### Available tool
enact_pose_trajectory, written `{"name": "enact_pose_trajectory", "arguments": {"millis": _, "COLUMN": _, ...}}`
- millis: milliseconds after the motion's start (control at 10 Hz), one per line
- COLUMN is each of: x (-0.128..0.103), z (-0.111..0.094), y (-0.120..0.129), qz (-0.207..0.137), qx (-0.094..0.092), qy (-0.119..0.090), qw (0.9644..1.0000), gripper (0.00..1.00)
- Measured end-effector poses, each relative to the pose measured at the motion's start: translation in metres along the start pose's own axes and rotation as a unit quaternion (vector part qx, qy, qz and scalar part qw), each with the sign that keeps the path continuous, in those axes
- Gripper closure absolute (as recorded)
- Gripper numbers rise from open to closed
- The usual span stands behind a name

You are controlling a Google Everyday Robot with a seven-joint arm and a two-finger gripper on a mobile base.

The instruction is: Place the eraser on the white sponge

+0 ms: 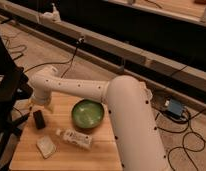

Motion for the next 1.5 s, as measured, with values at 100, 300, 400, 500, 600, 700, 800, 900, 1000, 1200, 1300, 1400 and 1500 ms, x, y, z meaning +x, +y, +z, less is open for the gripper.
{"name": "enact_pose_trajectory", "arguments": {"millis": 100, "x": -0.001, "z": 0.012, "y": 0.002, "qz": 0.005, "qx": 0.006, "qy": -0.011, "qw": 0.9999, "gripper": 0.20}}
{"name": "enact_pose_trajectory", "arguments": {"millis": 300, "x": -0.003, "z": 0.032, "y": 0.005, "qz": 0.013, "qx": 0.013, "qy": -0.029, "qw": 0.9994, "gripper": 0.20}}
{"name": "enact_pose_trajectory", "arguments": {"millis": 400, "x": -0.004, "z": 0.044, "y": 0.006, "qz": 0.015, "qx": 0.016, "qy": -0.040, "qw": 0.9990, "gripper": 0.20}}
{"name": "enact_pose_trajectory", "arguments": {"millis": 500, "x": -0.005, "z": 0.053, "y": 0.006, "qz": 0.016, "qx": 0.016, "qy": -0.048, "qw": 0.9986, "gripper": 0.20}}
{"name": "enact_pose_trajectory", "arguments": {"millis": 600, "x": -0.006, "z": 0.063, "y": 0.006, "qz": 0.014, "qx": 0.010, "qy": -0.059, "qw": 0.9981, "gripper": 0.20}}
{"name": "enact_pose_trajectory", "arguments": {"millis": 700, "x": -0.010, "z": 0.074, "y": 0.006, "qz": 0.005, "qx": -0.005, "qy": -0.072, "qw": 0.9974, "gripper": 0.20}}
{"name": "enact_pose_trajectory", "arguments": {"millis": 800, "x": -0.013, "z": 0.083, "y": 0.002, "qz": -0.008, "qx": -0.019, "qy": -0.083, "qw": 0.9963, "gripper": 0.21}}
{"name": "enact_pose_trajectory", "arguments": {"millis": 900, "x": -0.017, "z": 0.093, "y": 0.002, "qz": -0.018, "qx": -0.042, "qy": -0.095, "qw": 0.9944, "gripper": 0.27}}
{"name": "enact_pose_trajectory", "arguments": {"millis": 1000, "x": -0.019, "z": 0.098, "y": 0.001, "qz": -0.022, "qx": -0.058, "qy": -0.104, "qw": 0.9926, "gripper": 0.37}}
{"name": "enact_pose_trajectory", "arguments": {"millis": 1200, "x": -0.017, "z": 0.105, "y": 0.000, "qz": -0.019, "qx": -0.081, "qy": -0.116, "qw": 0.9898, "gripper": 0.59}}
{"name": "enact_pose_trajectory", "arguments": {"millis": 1300, "x": -0.015, "z": 0.105, "y": 0.000, "qz": -0.016, "qx": -0.083, "qy": -0.115, "qw": 0.9898, "gripper": 0.65}}
{"name": "enact_pose_trajectory", "arguments": {"millis": 1400, "x": -0.010, "z": 0.104, "y": -0.002, "qz": -0.010, "qx": -0.084, "qy": -0.113, "qw": 0.9900, "gripper": 0.77}}
{"name": "enact_pose_trajectory", "arguments": {"millis": 1500, "x": -0.006, "z": 0.103, "y": -0.002, "qz": -0.005, "qx": -0.085, "qy": -0.109, "qw": 0.9903, "gripper": 0.88}}
